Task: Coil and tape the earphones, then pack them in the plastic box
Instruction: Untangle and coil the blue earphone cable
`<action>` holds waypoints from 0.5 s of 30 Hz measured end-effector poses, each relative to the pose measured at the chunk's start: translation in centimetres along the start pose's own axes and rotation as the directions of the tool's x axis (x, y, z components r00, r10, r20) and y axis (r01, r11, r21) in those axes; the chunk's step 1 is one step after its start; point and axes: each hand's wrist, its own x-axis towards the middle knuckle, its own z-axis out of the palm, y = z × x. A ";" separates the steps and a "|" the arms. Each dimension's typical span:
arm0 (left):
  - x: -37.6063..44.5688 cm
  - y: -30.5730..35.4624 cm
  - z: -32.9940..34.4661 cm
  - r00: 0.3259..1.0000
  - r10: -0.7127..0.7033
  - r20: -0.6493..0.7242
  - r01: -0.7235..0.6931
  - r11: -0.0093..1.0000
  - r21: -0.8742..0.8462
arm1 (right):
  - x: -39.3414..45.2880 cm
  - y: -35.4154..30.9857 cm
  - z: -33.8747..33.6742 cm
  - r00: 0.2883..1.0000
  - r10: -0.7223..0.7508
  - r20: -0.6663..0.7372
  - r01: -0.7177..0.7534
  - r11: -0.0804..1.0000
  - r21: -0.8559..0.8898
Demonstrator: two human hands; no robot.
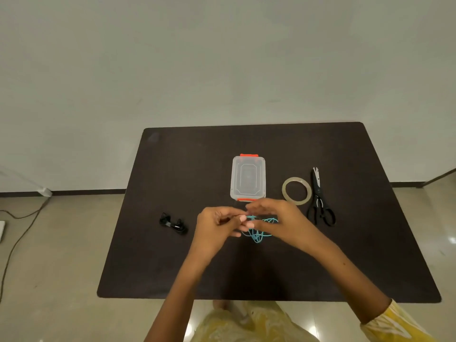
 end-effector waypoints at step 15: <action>-1.0 2.4 -6.2 0.979 0.102 -0.178 -0.113 0.992 -0.052 | -1.0 0.0 -2.6 0.981 -0.041 -0.188 0.073 0.984 0.165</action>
